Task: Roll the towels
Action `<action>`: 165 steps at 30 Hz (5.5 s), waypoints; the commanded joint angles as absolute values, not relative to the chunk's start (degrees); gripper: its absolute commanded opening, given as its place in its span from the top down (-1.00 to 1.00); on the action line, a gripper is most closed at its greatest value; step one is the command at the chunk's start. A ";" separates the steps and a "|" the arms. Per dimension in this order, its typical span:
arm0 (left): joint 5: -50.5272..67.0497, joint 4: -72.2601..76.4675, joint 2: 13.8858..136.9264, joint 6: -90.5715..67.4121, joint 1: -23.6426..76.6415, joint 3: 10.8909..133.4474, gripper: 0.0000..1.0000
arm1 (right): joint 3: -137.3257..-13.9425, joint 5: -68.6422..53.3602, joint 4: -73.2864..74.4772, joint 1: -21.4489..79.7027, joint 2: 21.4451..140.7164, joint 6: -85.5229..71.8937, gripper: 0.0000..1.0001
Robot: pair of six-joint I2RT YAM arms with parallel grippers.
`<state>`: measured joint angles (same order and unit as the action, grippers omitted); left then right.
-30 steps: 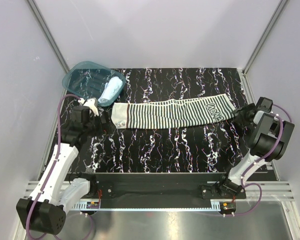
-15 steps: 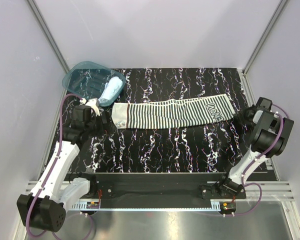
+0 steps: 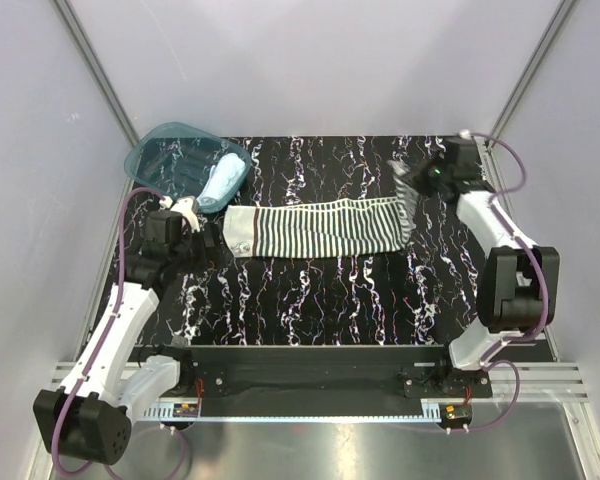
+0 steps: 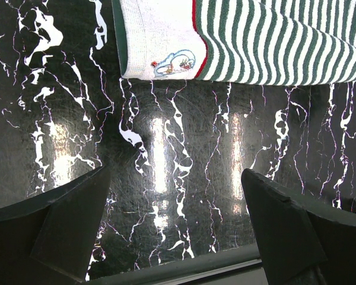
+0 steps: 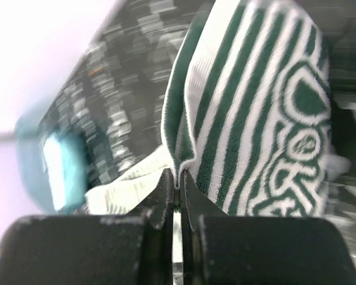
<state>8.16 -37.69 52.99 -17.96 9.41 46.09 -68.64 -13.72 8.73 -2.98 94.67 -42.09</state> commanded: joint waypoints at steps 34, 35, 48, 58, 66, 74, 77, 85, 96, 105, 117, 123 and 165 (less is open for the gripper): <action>2.73 -37.27 53.00 -19.51 9.76 46.41 -0.98 | -101.60 -1.58 0.53 44.91 116.01 -51.59 1.00; 2.55 -37.44 52.91 -19.51 9.76 46.49 -0.98 | -101.69 -1.50 -1.30 45.26 117.06 -51.42 1.00; 0.18 -38.06 52.38 -19.86 9.76 46.67 -0.98 | -99.31 -8.26 -9.40 52.29 130.95 -53.70 0.40; -3.07 -38.58 51.16 -19.78 9.67 47.28 -0.98 | -102.75 -7.21 -2.38 50.20 125.97 -47.12 -0.49; -0.35 -37.88 55.54 -19.77 9.58 47.99 -0.98 | -92.32 -6.42 3.51 43.69 109.72 -43.34 -0.60; 5.97 -31.91 66.52 -23.82 11.33 49.83 -0.97 | -67.27 -14.49 -2.54 29.98 100.37 -47.11 0.03; 6.07 -31.64 72.76 -24.08 13.88 54.04 -0.98 | -63.47 -16.87 -4.04 27.07 100.72 -46.50 0.40; 3.43 -32.52 80.15 -26.37 22.05 61.87 -0.98 | -53.89 -15.12 -6.77 25.84 103.01 -45.88 0.62; 1.50 -31.82 81.74 -27.16 27.51 62.14 -0.98 | -35.34 -8.88 -2.73 29.69 87.82 -59.14 0.76; -4.73 -34.71 79.02 -24.26 29.88 64.07 -0.98 | -44.55 0.84 14.03 46.93 72.37 -63.82 -0.14; -15.29 -31.38 65.66 -28.91 41.56 54.59 -0.98 | -48.34 0.91 19.80 29.81 71.70 -42.81 0.14; -16.17 -32.17 66.53 -29.36 45.78 54.58 -0.98 | -48.43 -10.10 9.06 23.83 86.47 -41.22 0.40; -20.92 -33.31 65.92 -30.94 54.49 54.49 -0.98 | -44.84 -24.97 -7.22 17.58 100.72 -47.90 1.00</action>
<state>-18.90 -33.74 67.24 -30.09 54.48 55.27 -46.15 -26.94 -5.30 17.61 101.45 -47.97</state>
